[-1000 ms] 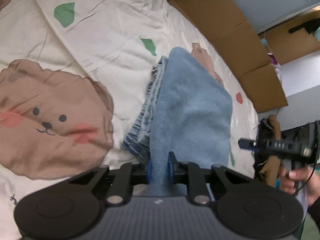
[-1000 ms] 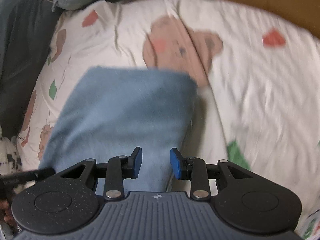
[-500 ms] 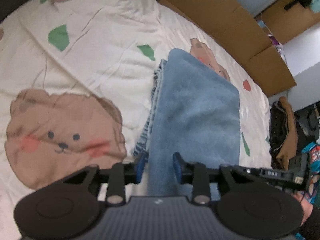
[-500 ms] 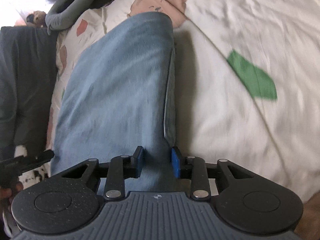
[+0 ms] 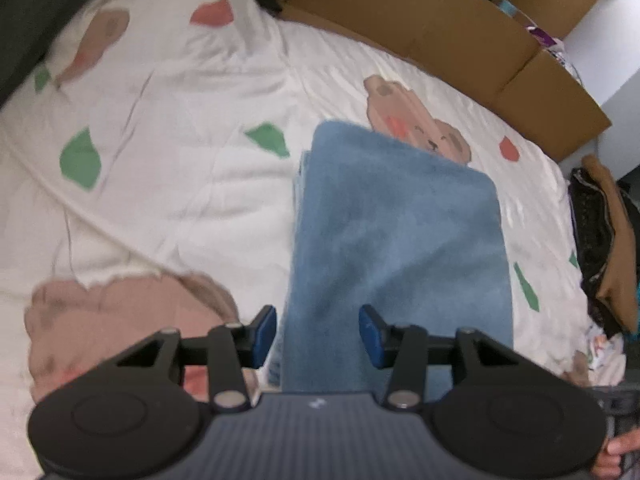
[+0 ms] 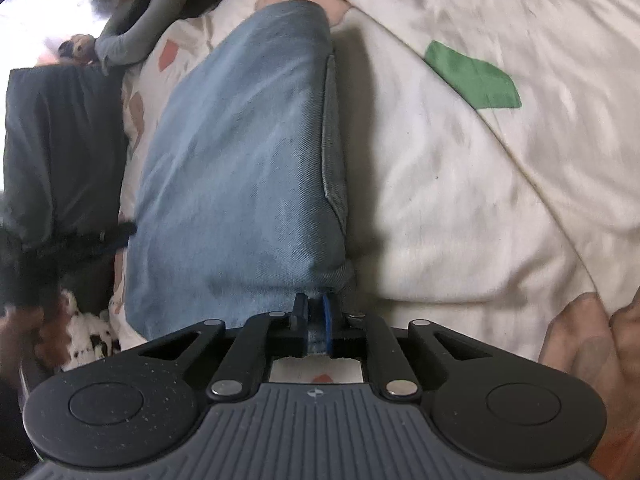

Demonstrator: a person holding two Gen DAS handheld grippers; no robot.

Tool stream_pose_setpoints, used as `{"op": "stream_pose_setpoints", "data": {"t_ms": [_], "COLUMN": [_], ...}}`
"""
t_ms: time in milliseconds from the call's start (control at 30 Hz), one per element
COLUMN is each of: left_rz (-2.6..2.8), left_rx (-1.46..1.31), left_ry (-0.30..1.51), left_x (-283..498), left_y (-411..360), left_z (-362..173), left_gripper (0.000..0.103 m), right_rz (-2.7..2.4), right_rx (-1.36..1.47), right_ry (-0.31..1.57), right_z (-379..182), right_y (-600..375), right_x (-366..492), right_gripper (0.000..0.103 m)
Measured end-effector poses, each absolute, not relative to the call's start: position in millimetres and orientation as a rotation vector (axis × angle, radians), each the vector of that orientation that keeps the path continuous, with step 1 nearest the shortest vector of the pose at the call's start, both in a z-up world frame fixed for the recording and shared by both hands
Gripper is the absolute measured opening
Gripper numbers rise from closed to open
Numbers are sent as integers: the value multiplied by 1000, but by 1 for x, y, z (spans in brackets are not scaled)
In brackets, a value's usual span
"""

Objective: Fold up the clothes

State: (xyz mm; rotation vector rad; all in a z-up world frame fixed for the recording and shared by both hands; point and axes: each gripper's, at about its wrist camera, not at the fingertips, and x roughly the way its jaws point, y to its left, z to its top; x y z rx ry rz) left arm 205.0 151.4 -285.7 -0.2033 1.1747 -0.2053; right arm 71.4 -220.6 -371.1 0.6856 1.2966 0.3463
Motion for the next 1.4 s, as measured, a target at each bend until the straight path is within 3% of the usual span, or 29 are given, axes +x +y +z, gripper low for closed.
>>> {"op": "stream_pose_setpoints", "data": {"t_ms": [133, 300, 367, 533, 700, 967, 1033, 1100, 1400], "left_rz": [-258, -357, -405, -515, -579, -543, -527, -511, -443], "left_rx": [-156, -98, -75, -14, 55, 100, 105, 110, 130], "left_ry": [1144, 1130, 1135, 1165, 1206, 1270, 1273, 1277, 1291], "left_x": [221, 242, 249, 261, 263, 270, 273, 275, 288], "left_y": [130, 90, 72, 27, -11, -31, -31, -32, -32], "left_z": [-275, -273, -276, -294, -311, -339, -342, -344, -350], "left_gripper": [48, 48, 48, 47, 46, 43, 32, 5, 3], "right_rz": [326, 332, 327, 362, 340, 319, 321, 323, 322], "right_rx": [722, 735, 732, 761, 768, 822, 825, 828, 842], "right_ry": [1270, 1256, 1257, 1252, 1251, 1239, 1230, 1221, 1221], "right_z": [-370, -378, -382, -392, -390, -380, -378, -376, -375], "right_y": [-231, -232, -231, -225, -222, -224, -224, -224, -224], "right_x": [72, 69, 70, 73, 67, 56, 53, 48, 46], "right_gripper": [12, 38, 44, 40, 20, 14, 14, 14, 15]}}
